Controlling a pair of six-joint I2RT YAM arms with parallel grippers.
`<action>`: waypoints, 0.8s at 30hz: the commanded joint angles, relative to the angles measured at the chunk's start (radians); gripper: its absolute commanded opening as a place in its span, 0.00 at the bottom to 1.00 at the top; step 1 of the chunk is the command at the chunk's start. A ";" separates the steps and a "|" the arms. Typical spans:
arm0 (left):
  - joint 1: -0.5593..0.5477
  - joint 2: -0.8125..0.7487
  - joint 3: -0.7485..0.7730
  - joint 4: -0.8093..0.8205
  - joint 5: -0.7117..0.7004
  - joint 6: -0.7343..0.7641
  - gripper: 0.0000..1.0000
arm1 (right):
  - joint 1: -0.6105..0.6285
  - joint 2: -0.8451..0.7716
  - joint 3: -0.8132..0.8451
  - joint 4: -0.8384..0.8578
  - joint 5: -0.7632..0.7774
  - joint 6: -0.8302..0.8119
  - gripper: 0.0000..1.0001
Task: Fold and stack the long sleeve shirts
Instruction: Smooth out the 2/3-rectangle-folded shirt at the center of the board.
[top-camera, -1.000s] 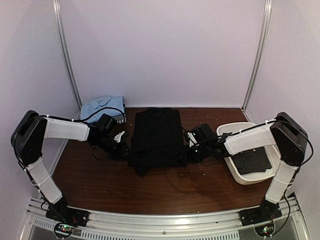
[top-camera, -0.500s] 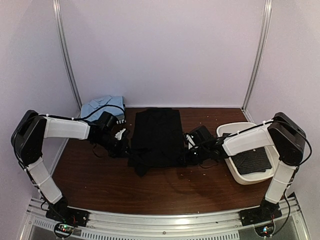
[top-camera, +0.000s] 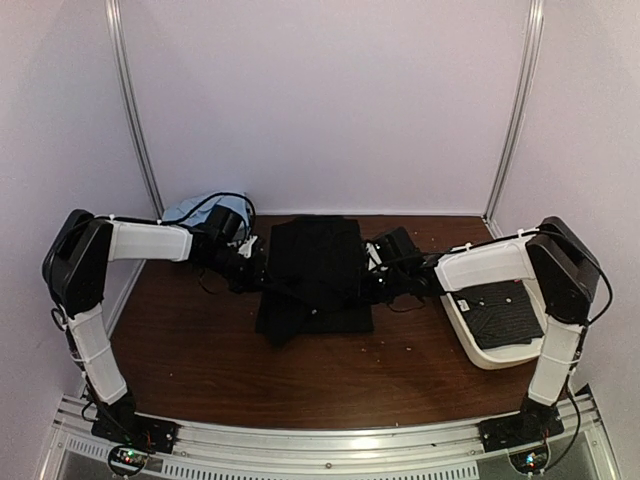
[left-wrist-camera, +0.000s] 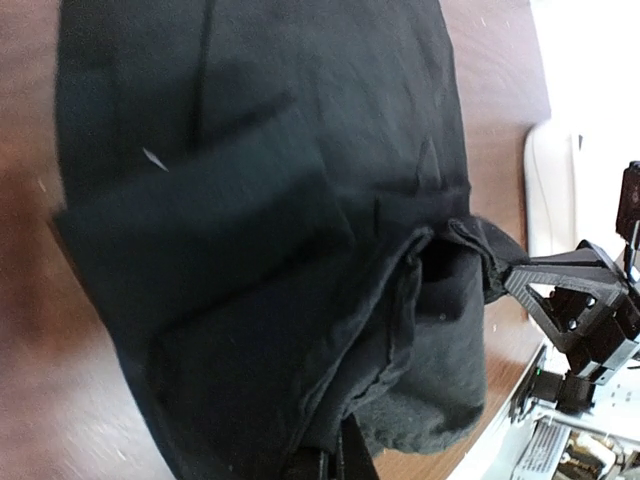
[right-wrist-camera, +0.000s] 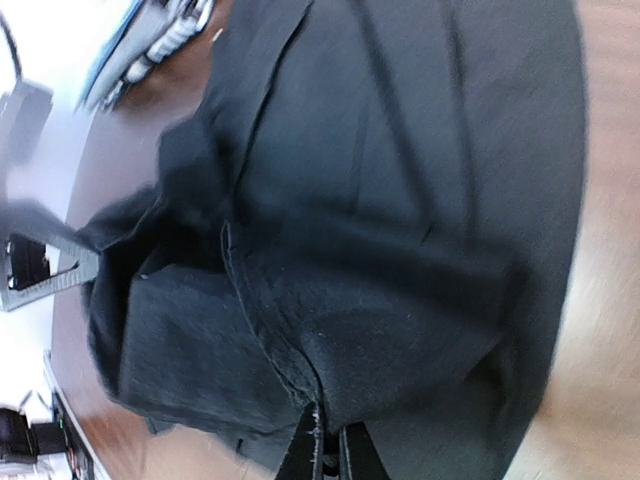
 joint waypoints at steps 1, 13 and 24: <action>0.052 0.102 0.092 0.062 -0.005 -0.042 0.00 | -0.073 0.078 0.090 0.027 -0.007 0.001 0.01; 0.084 0.221 0.229 0.113 0.006 -0.103 0.41 | -0.135 0.166 0.304 -0.054 -0.026 -0.069 0.38; 0.105 0.135 0.233 0.062 -0.063 -0.021 0.71 | -0.087 0.053 0.246 -0.108 0.048 -0.160 0.58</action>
